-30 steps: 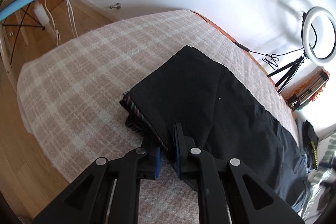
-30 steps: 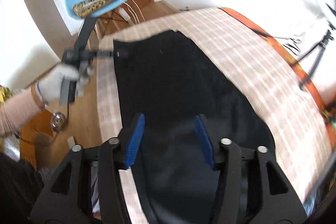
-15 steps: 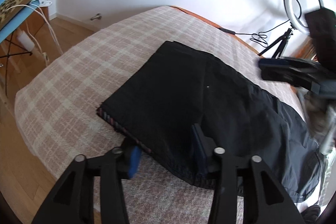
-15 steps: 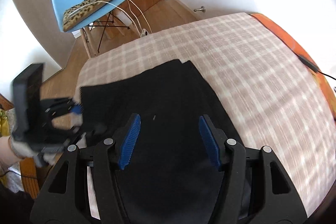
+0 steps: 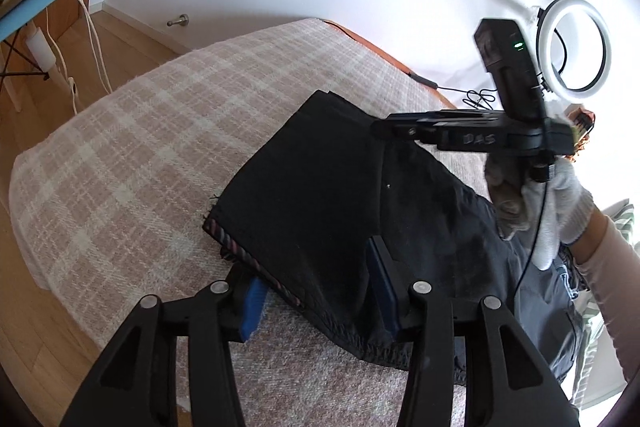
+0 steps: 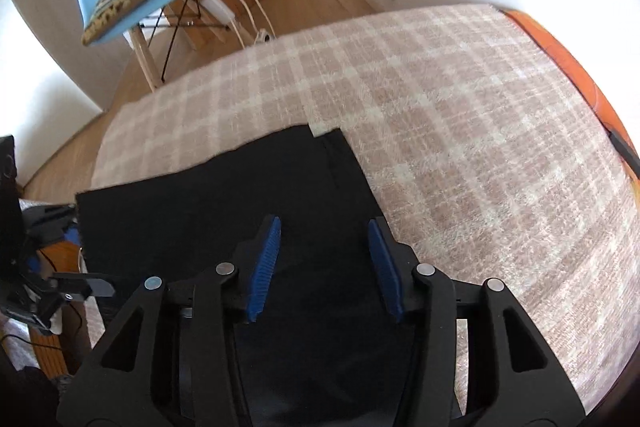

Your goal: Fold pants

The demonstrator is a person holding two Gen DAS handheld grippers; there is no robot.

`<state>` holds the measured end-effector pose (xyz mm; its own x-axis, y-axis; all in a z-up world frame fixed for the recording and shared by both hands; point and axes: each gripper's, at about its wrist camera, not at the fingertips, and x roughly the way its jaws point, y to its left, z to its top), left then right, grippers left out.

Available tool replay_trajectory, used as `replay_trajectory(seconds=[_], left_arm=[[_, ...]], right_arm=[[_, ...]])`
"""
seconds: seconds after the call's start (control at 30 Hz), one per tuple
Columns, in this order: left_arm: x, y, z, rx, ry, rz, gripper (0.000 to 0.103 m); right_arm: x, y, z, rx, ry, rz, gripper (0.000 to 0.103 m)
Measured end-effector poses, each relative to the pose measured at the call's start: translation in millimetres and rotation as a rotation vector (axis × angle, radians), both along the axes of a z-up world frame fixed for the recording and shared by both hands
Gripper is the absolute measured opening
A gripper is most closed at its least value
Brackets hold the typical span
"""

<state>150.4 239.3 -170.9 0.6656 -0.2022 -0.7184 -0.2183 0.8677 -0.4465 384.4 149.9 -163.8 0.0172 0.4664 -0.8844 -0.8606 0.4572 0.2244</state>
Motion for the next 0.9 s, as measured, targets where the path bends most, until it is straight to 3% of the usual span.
replay_trajectory(seconds=[0.1,0.13,0.2,0.27,0.33,0.5,0.7,0.8,0.9], left_arm=[[-1,1,0,-0.004,0.0,-0.003,0.044],[-1,1,0,-0.007,0.0,-0.003,0.044],[0,1,0,-0.005,0.001,-0.003,0.044],[0,-1,2,0.001,-0.004,-0.003,0.042],[0,-3,5,-0.004,-0.025,-0.012,0.033],[3,-5,11,0.003,-0.051,-0.019,0.032],[8,0,4,0.023,-0.011,0.003,0.032],[5,6,2,0.037,0.009,0.021,0.032],[-1,12,2,0.051,0.019,0.042,0.032]], right_arm=[[-4,2,-3,-0.022,-0.037,0.002,0.024],[-5,1,-2,-0.03,-0.045,-0.003,0.008],[-7,-2,4,-0.019,-0.043,-0.001,0.004],[-12,-4,10,-0.019,-0.07,0.02,0.003],[-17,-4,15,-0.033,-0.107,0.029,0.002],[-14,0,21,-0.09,-0.197,-0.003,0.002],[0,1,9,-0.105,-0.124,-0.053,0.002],[2,-13,17,-0.101,-0.134,-0.117,0.013],[-7,-49,46,-0.062,-0.156,-0.181,0.028]])
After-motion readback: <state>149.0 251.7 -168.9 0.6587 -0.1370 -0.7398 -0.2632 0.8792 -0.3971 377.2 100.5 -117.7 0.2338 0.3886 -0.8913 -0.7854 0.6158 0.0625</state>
